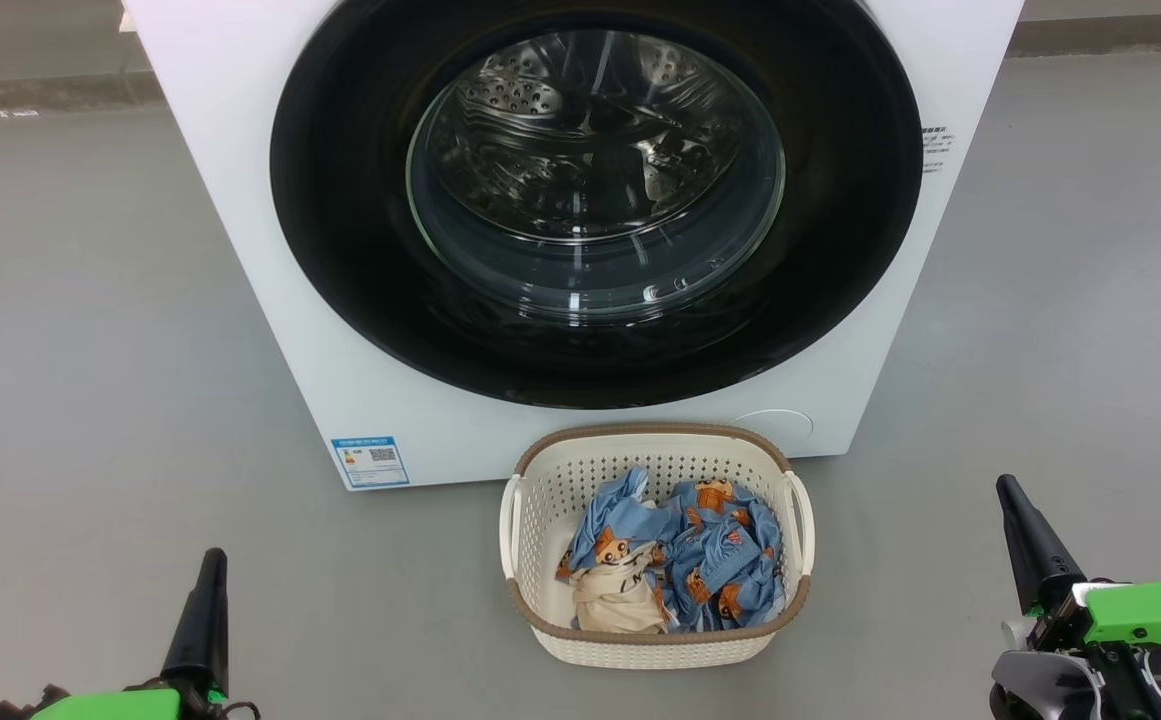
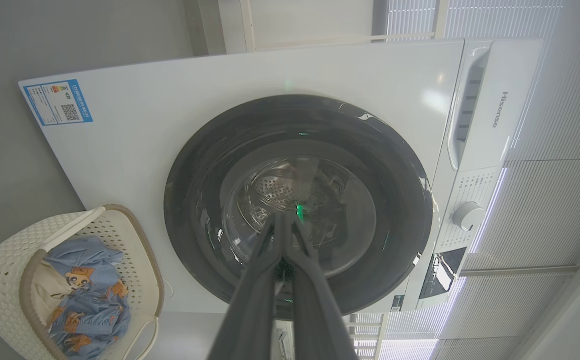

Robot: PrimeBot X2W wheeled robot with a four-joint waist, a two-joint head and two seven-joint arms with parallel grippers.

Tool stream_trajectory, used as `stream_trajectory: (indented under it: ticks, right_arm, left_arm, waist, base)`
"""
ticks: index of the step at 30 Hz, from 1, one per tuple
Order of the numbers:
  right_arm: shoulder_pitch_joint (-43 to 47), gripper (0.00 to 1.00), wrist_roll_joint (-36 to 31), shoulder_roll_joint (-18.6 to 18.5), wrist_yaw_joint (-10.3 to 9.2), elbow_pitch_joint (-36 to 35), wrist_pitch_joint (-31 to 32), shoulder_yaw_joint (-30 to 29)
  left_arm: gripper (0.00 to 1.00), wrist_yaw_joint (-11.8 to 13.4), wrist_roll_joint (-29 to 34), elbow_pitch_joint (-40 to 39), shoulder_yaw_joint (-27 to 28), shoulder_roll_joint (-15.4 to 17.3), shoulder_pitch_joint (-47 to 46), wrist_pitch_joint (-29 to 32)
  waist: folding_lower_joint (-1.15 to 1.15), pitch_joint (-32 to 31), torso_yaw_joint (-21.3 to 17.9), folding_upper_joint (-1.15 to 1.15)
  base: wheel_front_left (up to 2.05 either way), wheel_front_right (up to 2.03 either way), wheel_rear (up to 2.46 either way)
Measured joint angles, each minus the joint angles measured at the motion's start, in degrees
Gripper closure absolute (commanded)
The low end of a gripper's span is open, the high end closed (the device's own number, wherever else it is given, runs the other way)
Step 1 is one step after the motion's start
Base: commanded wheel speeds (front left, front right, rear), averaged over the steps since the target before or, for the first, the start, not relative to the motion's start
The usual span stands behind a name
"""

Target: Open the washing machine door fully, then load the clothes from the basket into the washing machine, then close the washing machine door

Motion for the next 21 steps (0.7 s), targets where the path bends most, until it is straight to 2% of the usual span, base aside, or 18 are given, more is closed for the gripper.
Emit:
stream_trajectory:
  ticks: [21]
  right_arm:
    - [0.0,1.00,0.0,-0.2,0.00,0.0,-0.2,0.3]
  left_arm:
    - [1.00,0.0,0.1,0.0,0.3,-0.1,0.0,0.3]
  waist:
    - [0.00,0.0,0.0,0.00]
  base:
    - [0.00,0.00,0.00]
